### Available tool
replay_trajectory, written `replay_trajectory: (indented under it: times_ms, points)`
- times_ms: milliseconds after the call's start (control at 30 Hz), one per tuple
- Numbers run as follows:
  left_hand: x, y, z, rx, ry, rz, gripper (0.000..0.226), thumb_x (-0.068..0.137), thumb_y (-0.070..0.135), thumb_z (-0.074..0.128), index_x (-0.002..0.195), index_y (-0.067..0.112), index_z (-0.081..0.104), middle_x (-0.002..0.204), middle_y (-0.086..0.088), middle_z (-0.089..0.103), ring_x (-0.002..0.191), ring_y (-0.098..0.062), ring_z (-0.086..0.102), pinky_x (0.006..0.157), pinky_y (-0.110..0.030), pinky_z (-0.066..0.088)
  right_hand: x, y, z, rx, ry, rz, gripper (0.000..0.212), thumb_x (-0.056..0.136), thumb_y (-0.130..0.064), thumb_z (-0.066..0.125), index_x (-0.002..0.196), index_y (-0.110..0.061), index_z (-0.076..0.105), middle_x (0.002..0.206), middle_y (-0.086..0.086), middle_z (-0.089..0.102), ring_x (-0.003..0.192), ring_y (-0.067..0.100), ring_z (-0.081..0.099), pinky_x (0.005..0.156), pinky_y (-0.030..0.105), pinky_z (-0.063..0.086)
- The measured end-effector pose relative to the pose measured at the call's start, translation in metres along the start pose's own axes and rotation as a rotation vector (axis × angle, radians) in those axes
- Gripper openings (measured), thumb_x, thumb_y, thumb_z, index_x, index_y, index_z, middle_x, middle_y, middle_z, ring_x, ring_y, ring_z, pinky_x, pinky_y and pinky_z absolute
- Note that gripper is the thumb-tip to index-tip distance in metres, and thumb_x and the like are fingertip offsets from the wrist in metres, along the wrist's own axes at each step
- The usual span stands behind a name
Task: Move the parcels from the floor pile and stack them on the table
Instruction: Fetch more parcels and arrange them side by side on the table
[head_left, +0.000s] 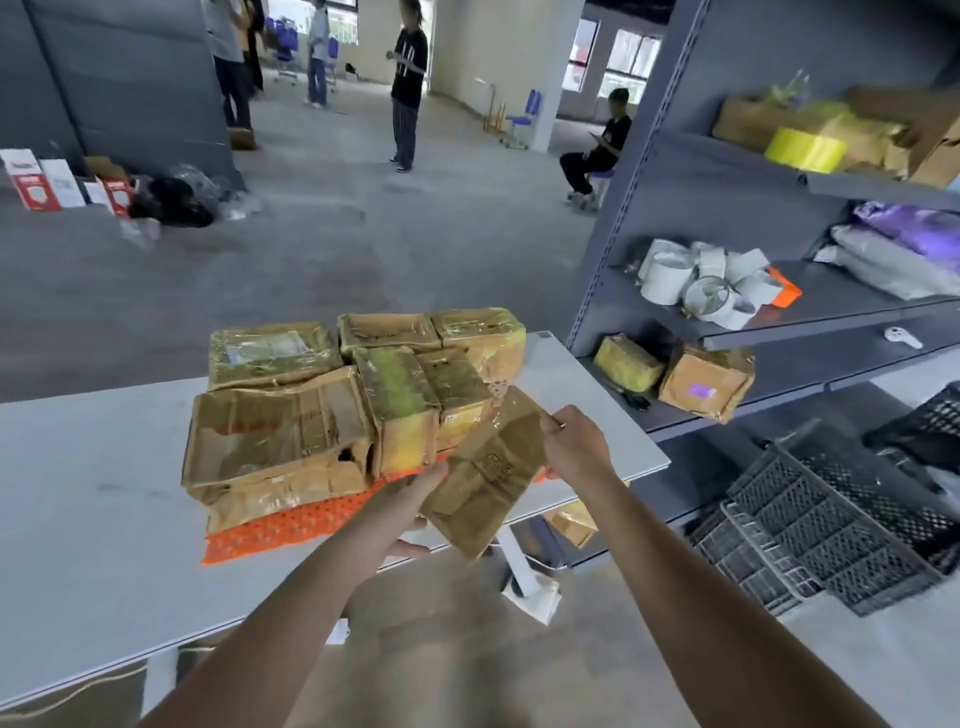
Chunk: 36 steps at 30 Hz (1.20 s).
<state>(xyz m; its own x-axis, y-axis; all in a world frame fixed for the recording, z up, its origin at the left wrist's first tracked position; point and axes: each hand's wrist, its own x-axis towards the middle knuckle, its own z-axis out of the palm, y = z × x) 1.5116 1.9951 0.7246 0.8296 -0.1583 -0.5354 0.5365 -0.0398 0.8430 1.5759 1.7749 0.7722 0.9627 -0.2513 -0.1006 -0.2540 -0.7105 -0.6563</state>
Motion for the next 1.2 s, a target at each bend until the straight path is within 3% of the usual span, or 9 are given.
replay_trajectory:
  times_ms: [133, 300, 433, 533, 633, 800, 900, 1033, 1200]
  points:
    - [0.043, 0.028, 0.045, 0.268, -0.03, 0.091, 0.035, 0.085, 0.039, 0.07, 0.11, 0.016, 0.06, 0.107, -0.011, 0.068, 0.088, -0.027, 0.07, 0.073, -0.038, 0.061, 0.058, 0.013, -0.014, -0.05, -0.007, -0.048, 0.021, 0.101, -0.026, 0.037, 0.108, -0.019, 0.055, 0.112, 0.009, 0.048, 0.084, 0.027, 0.05, 0.073, 0.03, 0.037]
    - [0.11, 0.056, 0.108, 0.437, 0.013, 0.105, 0.03, 0.092, 0.034, 0.062, 0.111, 0.012, 0.056, 0.103, -0.011, 0.067, 0.076, -0.03, 0.071, 0.065, -0.037, 0.061, 0.142, 0.029, -0.031, -0.034, -0.062, -0.175, 0.024, 0.099, -0.027, 0.041, 0.117, -0.021, 0.057, 0.121, 0.009, 0.046, 0.095, 0.027, 0.056, 0.082, 0.029, 0.042]
    - [0.154, 0.079, 0.151, 0.224, 0.201, 0.052, 0.018, 0.095, 0.028, 0.059, 0.103, 0.012, 0.06, 0.091, -0.004, 0.058, 0.067, -0.032, 0.068, 0.069, -0.046, 0.06, 0.198, 0.041, -0.038, 0.086, -0.216, -0.193, 0.046, 0.097, -0.04, 0.047, 0.139, -0.022, 0.042, 0.132, 0.001, 0.048, 0.117, 0.023, 0.053, 0.092, 0.031, 0.043]
    - [0.183, 0.094, 0.168, 0.279, 0.308, 0.032, 0.032, 0.097, 0.03, 0.055, 0.111, 0.002, 0.056, 0.083, -0.003, 0.058, 0.062, -0.025, 0.067, 0.062, -0.04, 0.06, 0.227, 0.051, -0.033, -0.05, -0.44, -0.24, 0.038, 0.096, -0.043, 0.046, 0.124, -0.019, 0.051, 0.114, 0.002, 0.06, 0.094, 0.02, 0.06, 0.077, 0.033, 0.047]
    - [0.199, 0.107, 0.175, 0.254, 0.358, 0.001, 0.033, 0.098, 0.032, 0.051, 0.112, 0.002, 0.053, 0.089, -0.008, 0.06, 0.064, -0.027, 0.069, 0.067, -0.041, 0.06, 0.25, 0.059, -0.024, -0.144, -0.534, -0.292, 0.02, 0.098, -0.037, 0.044, 0.095, -0.019, 0.052, 0.085, -0.002, 0.054, 0.07, 0.011, 0.05, 0.056, 0.025, 0.036]
    - [0.22, 0.112, 0.163, 0.355, 0.395, -0.008, 0.031, 0.097, 0.033, 0.048, 0.118, 0.01, 0.046, 0.089, -0.01, 0.063, 0.073, -0.027, 0.068, 0.066, -0.04, 0.059, 0.281, 0.059, -0.004, -0.213, -0.429, -0.331, 0.036, 0.097, -0.016, 0.043, 0.063, -0.017, 0.03, 0.066, 0.0, 0.034, 0.06, 0.013, 0.034, 0.049, 0.024, 0.022]
    - [0.229, 0.115, 0.144, 0.574, 0.476, 0.03, 0.039, 0.094, 0.032, 0.049, 0.128, 0.013, 0.049, 0.106, -0.008, 0.062, 0.078, -0.025, 0.065, 0.065, -0.038, 0.053, 0.291, 0.052, 0.021, -0.255, -0.379, -0.288, 0.034, 0.096, -0.014, 0.043, 0.064, -0.018, 0.032, 0.067, -0.001, 0.036, 0.069, 0.02, 0.042, 0.048, 0.023, 0.023]
    - [0.24, 0.112, 0.119, 0.931, 0.609, 0.094, 0.045, 0.097, 0.031, 0.043, 0.14, 0.016, 0.04, 0.136, -0.009, 0.043, 0.124, -0.028, 0.043, 0.099, -0.039, 0.042, 0.293, 0.041, 0.047, -0.28, -0.34, -0.257, 0.019, 0.098, -0.017, 0.043, 0.099, -0.006, 0.058, 0.099, 0.013, 0.062, 0.097, 0.032, 0.059, 0.067, 0.027, 0.036]
    - [0.247, 0.101, 0.1, 1.16, 0.474, 0.071, 0.053, 0.097, 0.036, 0.039, 0.149, 0.027, 0.027, 0.149, -0.003, 0.032, 0.135, -0.03, 0.031, 0.104, -0.043, 0.035, 0.3, 0.04, 0.062, -0.194, -0.371, -0.288, 0.026, 0.1, -0.025, 0.041, 0.106, -0.006, 0.059, 0.101, 0.013, 0.064, 0.093, 0.03, 0.06, 0.066, 0.029, 0.039]
